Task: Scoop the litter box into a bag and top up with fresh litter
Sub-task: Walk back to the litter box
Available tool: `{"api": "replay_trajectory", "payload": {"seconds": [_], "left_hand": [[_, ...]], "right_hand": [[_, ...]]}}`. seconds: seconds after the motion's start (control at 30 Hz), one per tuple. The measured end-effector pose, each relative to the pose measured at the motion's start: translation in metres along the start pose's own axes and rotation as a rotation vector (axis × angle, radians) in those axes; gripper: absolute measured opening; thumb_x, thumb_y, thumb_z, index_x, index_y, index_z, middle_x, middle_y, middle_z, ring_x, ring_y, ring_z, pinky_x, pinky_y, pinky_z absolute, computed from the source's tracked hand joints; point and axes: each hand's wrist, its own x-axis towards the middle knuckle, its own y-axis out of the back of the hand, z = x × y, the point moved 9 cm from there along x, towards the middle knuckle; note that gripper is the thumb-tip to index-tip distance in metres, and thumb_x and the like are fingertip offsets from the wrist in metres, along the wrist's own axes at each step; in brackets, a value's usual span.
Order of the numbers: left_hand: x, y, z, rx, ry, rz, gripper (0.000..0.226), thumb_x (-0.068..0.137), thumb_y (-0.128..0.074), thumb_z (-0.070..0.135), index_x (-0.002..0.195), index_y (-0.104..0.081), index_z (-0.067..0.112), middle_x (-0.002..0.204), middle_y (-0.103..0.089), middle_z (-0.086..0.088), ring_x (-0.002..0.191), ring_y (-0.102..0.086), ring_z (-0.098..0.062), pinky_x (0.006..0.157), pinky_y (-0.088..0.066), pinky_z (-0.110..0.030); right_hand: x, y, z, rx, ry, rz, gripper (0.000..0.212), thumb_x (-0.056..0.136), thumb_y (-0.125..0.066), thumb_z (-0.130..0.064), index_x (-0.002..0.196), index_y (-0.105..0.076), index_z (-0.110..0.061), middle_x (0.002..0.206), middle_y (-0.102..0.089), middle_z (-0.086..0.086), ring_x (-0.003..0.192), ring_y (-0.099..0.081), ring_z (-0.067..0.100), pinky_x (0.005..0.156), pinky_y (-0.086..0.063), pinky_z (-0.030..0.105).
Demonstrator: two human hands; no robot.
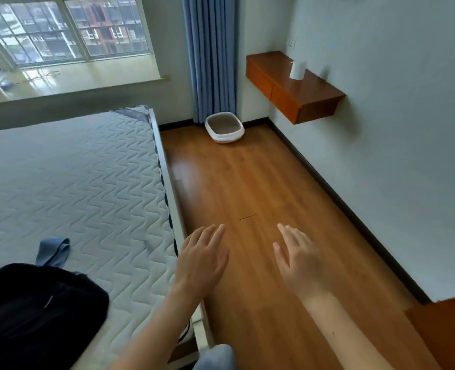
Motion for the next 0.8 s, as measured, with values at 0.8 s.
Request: {"api": "replay_trajectory", "payload": {"seconds": [0.8], "left_hand": [[0.344, -0.05, -0.156, 0.013, 0.13, 0.054, 0.051, 0.091, -0.036, 0.041, 0.132, -0.054, 0.016, 0.127, -0.06, -0.002, 0.117, -0.053, -0.024, 0.093, -0.046, -0.04]], "right_hand": [[0.394, -0.079, 0.006, -0.003, 0.13, -0.011, 0.048, 0.097, -0.038, -0.039, 0.135, -0.052, -0.015, 0.132, -0.059, 0.004, 0.125, -0.053, 0.019, 0.103, -0.046, 0.038]]}}
